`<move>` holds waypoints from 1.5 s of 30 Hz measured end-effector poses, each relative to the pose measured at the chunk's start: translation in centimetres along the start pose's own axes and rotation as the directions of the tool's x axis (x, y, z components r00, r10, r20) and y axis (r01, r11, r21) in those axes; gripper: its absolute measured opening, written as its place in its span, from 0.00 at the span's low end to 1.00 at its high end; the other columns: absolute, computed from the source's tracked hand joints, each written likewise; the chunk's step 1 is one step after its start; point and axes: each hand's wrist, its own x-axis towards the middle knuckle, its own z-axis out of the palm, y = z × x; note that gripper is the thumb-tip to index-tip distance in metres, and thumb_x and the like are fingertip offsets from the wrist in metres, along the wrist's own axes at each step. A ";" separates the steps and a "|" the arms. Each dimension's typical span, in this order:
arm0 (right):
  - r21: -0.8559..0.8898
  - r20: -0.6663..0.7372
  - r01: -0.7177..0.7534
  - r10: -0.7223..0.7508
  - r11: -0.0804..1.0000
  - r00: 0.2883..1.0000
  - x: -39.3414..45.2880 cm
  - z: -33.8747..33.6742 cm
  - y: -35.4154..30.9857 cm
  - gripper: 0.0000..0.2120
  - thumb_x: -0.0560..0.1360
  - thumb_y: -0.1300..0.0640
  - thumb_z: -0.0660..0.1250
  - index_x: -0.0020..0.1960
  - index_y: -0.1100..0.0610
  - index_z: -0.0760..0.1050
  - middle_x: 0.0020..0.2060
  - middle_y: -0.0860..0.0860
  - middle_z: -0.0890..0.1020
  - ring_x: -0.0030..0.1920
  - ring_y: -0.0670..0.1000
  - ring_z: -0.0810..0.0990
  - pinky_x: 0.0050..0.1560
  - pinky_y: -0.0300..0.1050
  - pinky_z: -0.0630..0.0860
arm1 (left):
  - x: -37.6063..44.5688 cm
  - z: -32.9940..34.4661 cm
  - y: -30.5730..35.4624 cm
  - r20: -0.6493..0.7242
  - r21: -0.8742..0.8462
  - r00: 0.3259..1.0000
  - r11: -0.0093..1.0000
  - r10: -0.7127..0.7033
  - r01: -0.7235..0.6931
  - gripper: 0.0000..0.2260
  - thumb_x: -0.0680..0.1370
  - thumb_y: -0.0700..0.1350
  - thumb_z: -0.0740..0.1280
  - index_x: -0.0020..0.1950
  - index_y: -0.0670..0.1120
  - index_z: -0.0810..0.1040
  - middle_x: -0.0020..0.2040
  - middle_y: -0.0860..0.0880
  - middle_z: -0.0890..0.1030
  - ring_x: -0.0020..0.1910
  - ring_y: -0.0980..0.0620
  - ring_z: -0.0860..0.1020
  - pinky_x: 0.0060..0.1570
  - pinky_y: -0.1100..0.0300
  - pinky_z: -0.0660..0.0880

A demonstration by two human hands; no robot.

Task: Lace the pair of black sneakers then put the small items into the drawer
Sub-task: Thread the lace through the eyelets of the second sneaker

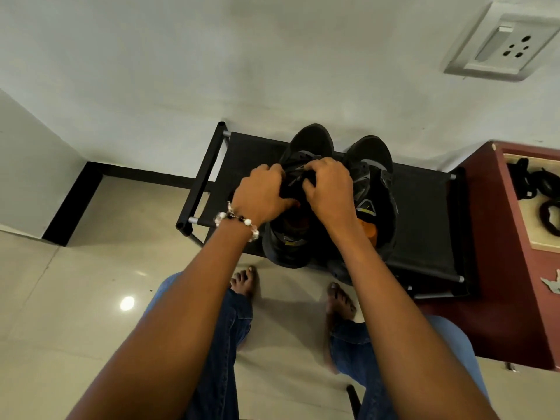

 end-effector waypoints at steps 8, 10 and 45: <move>0.018 -0.126 0.007 -0.004 1.000 0.992 -0.3 1.2 0.0 0.10 0.78 0.60 0.63 0.55 0.61 0.81 0.46 0.57 0.83 0.47 0.56 0.81 0.47 0.47 0.77 | 0.1 2.1 0.3 -0.218 -0.041 0.968 0.992 -0.122 0.116 0.13 0.78 0.50 0.62 0.58 0.47 0.78 0.52 0.43 0.77 0.48 0.42 0.78 0.39 0.57 0.65; 0.032 -0.156 0.009 -0.004 0.999 0.988 -0.5 1.3 -0.1 0.10 0.78 0.60 0.63 0.53 0.60 0.81 0.44 0.56 0.84 0.44 0.55 0.82 0.44 0.46 0.78 | 0.2 2.2 0.2 -0.227 -0.069 0.964 0.989 -0.140 0.128 0.12 0.78 0.50 0.61 0.56 0.47 0.79 0.50 0.44 0.78 0.46 0.42 0.79 0.37 0.57 0.67; 0.811 0.581 -0.581 0.202 -0.062 0.789 0.6 -6.2 1.2 0.10 0.73 0.49 0.65 0.36 0.52 0.75 0.36 0.47 0.78 0.41 0.47 0.76 0.50 0.51 0.68 | 0.0 2.4 1.6 -0.182 0.005 0.954 0.970 -0.239 0.244 0.13 0.78 0.48 0.63 0.59 0.43 0.75 0.62 0.43 0.71 0.48 0.37 0.77 0.38 0.54 0.66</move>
